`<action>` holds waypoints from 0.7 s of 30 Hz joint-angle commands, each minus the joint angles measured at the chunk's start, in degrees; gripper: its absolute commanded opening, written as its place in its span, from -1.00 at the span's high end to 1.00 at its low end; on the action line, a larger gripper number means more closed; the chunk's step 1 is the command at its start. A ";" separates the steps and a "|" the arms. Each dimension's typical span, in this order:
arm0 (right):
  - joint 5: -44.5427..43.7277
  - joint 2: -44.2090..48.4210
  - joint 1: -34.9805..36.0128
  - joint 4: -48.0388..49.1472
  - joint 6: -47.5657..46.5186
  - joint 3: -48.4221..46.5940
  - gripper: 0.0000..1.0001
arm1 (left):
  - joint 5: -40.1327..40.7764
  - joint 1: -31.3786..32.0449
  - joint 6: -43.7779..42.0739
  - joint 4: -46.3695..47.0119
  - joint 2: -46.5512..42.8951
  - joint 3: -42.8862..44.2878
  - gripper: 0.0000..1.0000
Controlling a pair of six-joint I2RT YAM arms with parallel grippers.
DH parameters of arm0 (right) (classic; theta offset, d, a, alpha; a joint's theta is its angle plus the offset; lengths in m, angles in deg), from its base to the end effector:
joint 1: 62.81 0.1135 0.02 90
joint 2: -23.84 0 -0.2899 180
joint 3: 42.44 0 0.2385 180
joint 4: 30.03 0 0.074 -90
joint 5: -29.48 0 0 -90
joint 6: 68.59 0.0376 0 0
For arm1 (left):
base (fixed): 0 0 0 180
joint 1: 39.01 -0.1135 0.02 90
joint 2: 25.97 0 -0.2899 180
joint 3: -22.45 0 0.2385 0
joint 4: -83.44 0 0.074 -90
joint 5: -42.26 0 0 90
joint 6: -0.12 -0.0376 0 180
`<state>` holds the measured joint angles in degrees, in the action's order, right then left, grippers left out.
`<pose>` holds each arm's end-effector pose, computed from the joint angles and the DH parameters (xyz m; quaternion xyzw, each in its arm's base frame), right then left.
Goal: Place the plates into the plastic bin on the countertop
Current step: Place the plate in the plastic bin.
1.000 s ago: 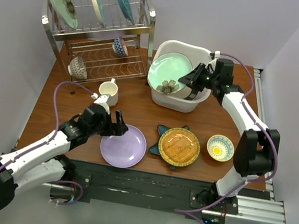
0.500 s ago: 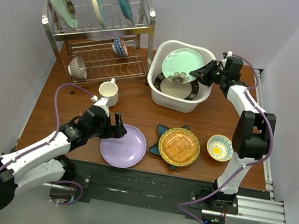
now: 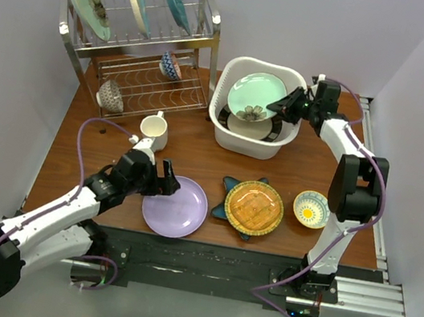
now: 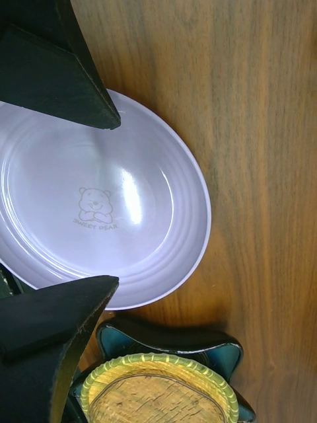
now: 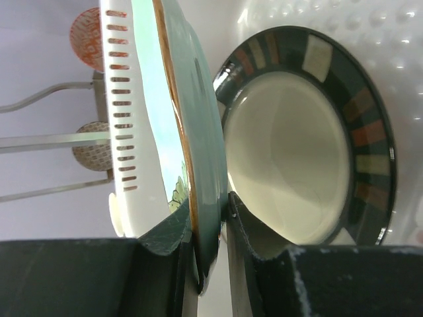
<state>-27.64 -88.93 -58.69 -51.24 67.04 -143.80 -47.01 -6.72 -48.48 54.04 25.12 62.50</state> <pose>0.4523 0.0530 0.2767 0.1711 0.8349 0.4189 0.3133 0.1329 -0.0834 0.2210 -0.0748 0.9048 -0.2467 0.3389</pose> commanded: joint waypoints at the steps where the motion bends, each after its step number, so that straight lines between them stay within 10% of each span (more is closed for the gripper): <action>1: -0.63 2.73 0.54 -1.26 -2.73 -4.36 1.00 | -0.73 0.23 0.43 3.22 0.32 0.98 -0.94; 21: -6.16 -2.81 4.84 -14.72 -12.40 -10.86 0.43 | -2.75 0.23 0.43 4.81 -0.03 0.10 -0.93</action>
<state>-33.78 -93.97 -54.34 -65.75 57.99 -150.66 -49.04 -6.72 -48.45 56.13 24.75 62.50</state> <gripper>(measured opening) 0.227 0.969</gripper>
